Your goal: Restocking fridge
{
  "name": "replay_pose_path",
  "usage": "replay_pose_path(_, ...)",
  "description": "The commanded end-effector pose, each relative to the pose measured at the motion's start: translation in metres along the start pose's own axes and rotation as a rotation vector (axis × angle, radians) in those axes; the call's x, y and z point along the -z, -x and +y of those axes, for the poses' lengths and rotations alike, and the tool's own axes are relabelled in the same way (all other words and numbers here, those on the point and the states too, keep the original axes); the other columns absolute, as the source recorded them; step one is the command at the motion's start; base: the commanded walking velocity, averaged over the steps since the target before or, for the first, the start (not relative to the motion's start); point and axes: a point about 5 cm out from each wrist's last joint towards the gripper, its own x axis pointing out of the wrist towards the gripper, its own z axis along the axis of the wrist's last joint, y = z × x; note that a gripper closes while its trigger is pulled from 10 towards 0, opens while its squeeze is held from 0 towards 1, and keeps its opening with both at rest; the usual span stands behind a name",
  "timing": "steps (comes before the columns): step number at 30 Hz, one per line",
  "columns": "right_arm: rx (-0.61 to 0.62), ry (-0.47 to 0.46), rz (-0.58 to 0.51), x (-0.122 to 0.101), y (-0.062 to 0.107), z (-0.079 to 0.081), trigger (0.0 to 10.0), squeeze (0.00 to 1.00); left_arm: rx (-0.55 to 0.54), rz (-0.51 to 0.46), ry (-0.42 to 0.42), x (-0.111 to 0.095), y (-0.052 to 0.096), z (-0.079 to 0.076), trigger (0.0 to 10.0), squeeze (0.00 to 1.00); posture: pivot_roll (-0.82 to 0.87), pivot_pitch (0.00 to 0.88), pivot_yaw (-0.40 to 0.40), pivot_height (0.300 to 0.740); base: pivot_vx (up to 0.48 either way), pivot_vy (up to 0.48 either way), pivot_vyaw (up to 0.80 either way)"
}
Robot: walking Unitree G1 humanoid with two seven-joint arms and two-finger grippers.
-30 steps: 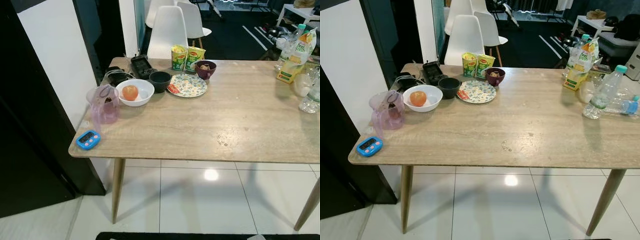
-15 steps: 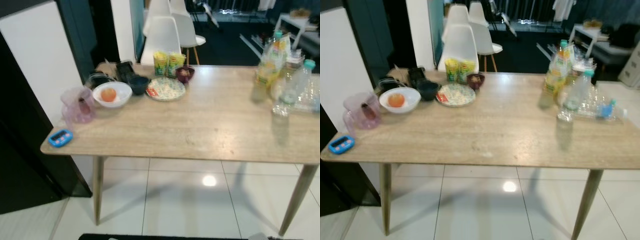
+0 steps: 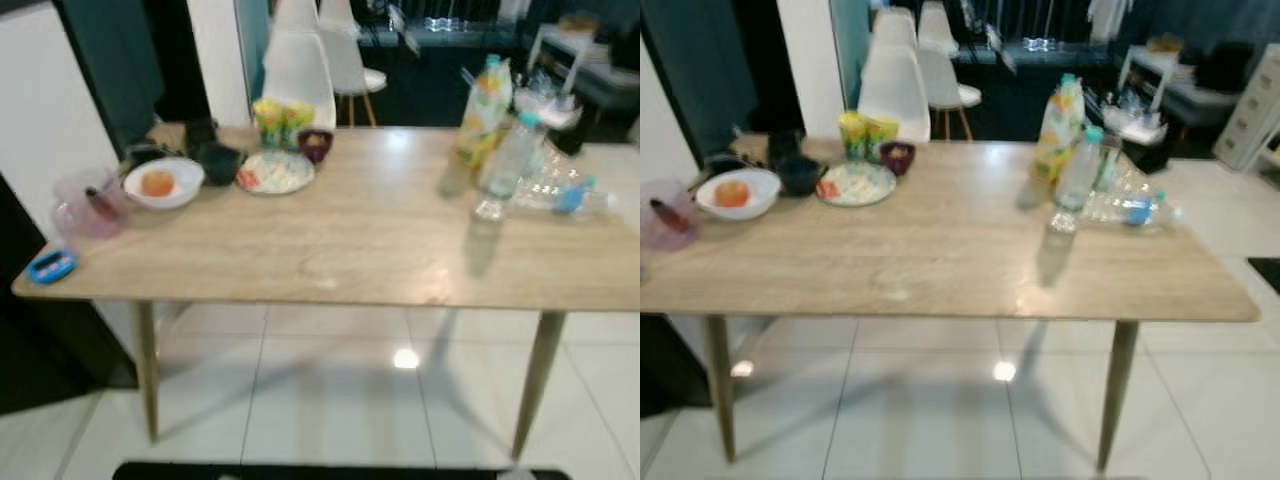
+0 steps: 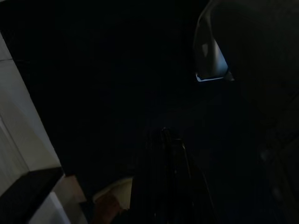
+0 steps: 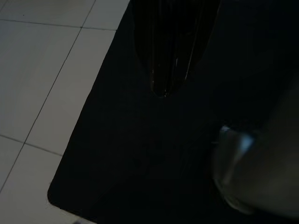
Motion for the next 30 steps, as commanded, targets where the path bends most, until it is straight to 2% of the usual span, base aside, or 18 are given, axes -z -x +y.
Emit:
replay_pose_path(1, 0.005, -0.008, -0.010, -0.0030, -0.0001, -0.0014, 10.0, 0.00, -0.001, -0.146, 0.027, -0.0376, -0.0023, -0.0068, 10.0, 0.00, 0.01, 0.000, -0.036, 0.740, 0.000, 0.000, 0.00)
replay_pose_path(20, 0.006, -0.008, -0.012, -0.0045, -0.0001, -0.0024, 10.0, 0.00, -0.016, -0.150, 0.045, -0.0361, -0.0015, -0.0015, 10.0, 0.00, 0.00, 0.000, -0.034, 0.740, 0.000, 0.000, 0.00)
replay_pose_path(30, -0.001, -0.008, -0.015, -0.0062, -0.0005, -0.0005, 10.0, 0.00, 0.011, -0.136, 0.030, -0.0334, -0.0023, -0.0078, 10.0, 0.00, 0.01, 0.000, -0.033, 0.740, 0.000, -0.416, 0.00)
